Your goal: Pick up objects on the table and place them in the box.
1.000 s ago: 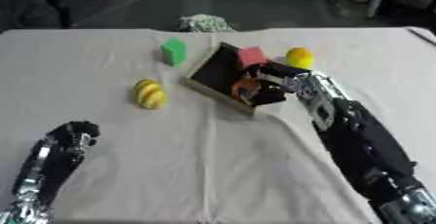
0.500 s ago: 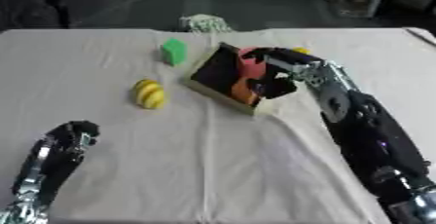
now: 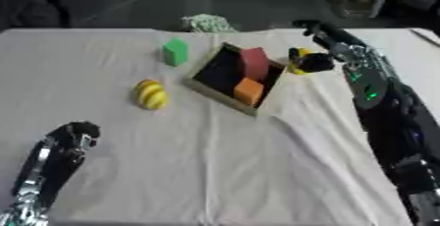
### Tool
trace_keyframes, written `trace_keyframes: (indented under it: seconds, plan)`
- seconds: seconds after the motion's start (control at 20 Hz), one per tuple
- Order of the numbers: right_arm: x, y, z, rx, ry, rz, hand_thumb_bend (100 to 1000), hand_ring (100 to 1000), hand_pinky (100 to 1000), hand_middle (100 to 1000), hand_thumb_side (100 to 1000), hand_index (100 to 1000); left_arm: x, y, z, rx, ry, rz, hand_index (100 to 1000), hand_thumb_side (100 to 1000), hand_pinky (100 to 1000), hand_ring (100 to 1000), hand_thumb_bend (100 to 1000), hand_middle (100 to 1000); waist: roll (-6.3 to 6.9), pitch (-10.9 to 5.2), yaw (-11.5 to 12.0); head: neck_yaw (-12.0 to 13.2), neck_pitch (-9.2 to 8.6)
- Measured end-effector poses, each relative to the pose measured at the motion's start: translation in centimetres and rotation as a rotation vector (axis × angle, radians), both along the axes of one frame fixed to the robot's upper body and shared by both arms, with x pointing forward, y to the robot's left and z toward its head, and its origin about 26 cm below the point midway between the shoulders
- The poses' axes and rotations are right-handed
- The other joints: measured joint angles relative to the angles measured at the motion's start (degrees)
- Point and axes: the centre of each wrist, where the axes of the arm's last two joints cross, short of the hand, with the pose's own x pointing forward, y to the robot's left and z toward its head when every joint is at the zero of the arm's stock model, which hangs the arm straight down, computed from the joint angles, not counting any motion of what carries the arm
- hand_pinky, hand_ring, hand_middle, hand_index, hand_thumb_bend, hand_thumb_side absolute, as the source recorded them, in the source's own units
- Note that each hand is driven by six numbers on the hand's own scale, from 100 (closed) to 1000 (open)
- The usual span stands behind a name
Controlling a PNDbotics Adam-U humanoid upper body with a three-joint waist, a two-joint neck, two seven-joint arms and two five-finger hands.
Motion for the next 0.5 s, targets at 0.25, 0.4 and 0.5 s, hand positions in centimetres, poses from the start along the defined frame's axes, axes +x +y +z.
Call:
trace_keyframes:
  seconds: [0.25,0.4,0.5]
  plan:
    - [0.2,-1.3,-2.2,0.015,0.044,-0.166,100,926,865,948,342,992,0.1,-0.1,0.1,0.002,0.000,-0.007,571,582,714,700,122,627,0.19,0.37,1.70,-0.93,0.00]
    - [0.1,-1.3,-3.4,0.024,0.057,-0.243,100,922,864,940,377,989,0.1,-0.2,0.2,0.003,-0.004,-0.019,571,581,714,700,122,627,0.39,0.74,2.98,-1.82,0.00]
    - [0.1,-1.2,-3.9,0.030,0.057,-0.290,100,919,862,935,378,985,0.2,-0.3,0.4,0.007,-0.008,-0.028,571,581,715,700,122,627,0.42,0.94,3.63,-2.36,0.00]
